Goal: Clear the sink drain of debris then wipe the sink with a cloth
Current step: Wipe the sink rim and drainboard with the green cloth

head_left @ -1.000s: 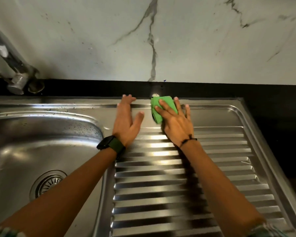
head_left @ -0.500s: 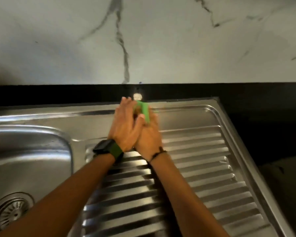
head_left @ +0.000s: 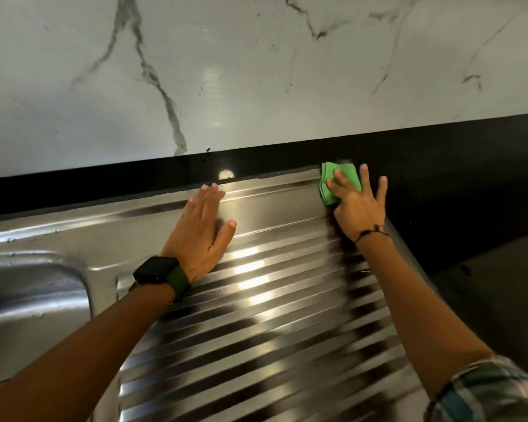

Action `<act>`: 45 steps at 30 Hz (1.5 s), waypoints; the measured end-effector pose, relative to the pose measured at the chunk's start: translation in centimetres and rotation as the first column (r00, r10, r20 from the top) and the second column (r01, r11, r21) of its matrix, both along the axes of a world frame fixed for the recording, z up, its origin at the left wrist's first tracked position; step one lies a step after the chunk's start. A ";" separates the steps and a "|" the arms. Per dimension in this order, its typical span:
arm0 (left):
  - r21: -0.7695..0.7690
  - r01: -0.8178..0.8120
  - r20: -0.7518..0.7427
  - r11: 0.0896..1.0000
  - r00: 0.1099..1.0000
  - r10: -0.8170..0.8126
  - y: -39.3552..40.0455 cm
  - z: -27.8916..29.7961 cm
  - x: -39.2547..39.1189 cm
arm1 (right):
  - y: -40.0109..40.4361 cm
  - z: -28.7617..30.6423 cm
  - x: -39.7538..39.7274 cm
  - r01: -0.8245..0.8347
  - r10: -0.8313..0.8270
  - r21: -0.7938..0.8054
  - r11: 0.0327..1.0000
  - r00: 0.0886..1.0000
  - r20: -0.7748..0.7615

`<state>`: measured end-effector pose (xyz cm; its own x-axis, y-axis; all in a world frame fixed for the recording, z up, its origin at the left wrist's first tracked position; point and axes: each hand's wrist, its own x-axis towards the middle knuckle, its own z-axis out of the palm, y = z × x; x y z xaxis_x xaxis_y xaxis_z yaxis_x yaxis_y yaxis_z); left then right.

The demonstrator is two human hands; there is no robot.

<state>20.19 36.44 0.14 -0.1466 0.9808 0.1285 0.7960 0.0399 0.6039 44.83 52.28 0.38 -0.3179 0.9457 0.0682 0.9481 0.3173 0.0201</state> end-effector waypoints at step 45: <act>0.002 0.259 -0.093 0.966 0.962 -0.258 6.1 0.5 6.3 | -6.4 0.1 3.9 0.049 -0.057 -0.069 0.996 0.992 -0.114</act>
